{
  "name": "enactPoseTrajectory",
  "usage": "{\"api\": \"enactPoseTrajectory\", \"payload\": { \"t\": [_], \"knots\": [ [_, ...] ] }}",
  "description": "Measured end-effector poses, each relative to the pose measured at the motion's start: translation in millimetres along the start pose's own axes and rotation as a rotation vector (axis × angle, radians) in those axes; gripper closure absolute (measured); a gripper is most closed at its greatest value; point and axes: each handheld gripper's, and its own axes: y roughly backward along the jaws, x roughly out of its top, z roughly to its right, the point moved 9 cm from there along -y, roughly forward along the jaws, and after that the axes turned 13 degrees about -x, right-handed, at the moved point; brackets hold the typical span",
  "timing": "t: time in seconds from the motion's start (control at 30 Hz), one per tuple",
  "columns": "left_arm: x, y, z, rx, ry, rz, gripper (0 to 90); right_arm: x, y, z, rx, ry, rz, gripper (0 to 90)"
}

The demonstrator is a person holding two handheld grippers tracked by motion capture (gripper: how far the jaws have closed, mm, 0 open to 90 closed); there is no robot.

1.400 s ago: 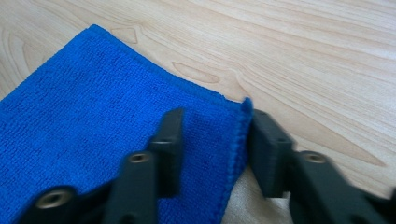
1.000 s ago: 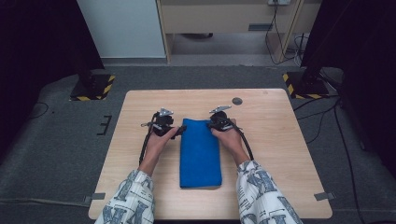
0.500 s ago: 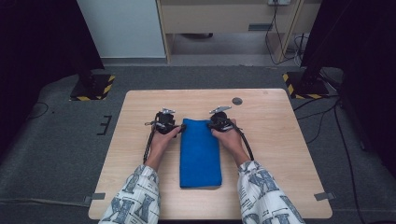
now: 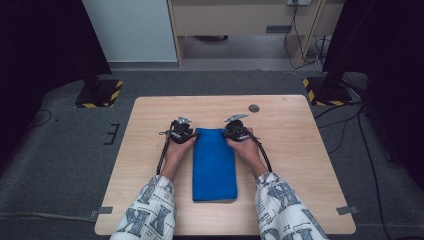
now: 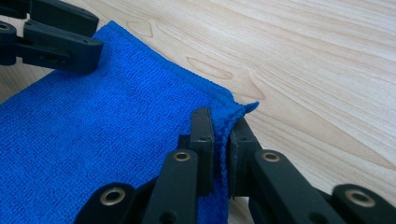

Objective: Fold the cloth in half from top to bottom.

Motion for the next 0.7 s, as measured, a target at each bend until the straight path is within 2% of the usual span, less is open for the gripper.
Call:
{"api": "enactPoseTrajectory", "payload": {
  "t": [0.07, 0.13, 0.23, 0.33, 0.47, 0.7],
  "knots": [
    [0.3, -1.4, 1.7, 0.010, -0.024, -0.010, 64.2, 0.0, 0.0, 0.0, 0.000, -0.001, -0.001, 84.1],
    [0.6, -2.0, 2.5, 0.002, -0.012, -0.005, 69.0, 0.0, 0.0, 0.5, 0.007, -0.016, -0.005, 84.4],
    [0.5, -2.0, 2.6, -0.010, 0.000, -0.004, 77.0, 0.0, 0.4, 0.2, 0.009, -0.006, -0.003, 85.5],
    [0.6, -2.6, 3.3, -0.028, 0.029, 0.003, 83.3, 0.0, 0.8, 0.3, 0.011, -0.008, -0.004, 86.0],
    [2.0, -2.6, 4.5, -0.047, 0.018, -0.003, 86.1, 1.0, 2.4, 1.0, 0.018, -0.023, 0.001, 86.2],
    [16.9, 7.3, 15.5, -0.066, -0.006, 0.026, 87.7, 8.7, 14.5, 5.4, 0.025, -0.035, 0.025, 86.3]
  ]
}}
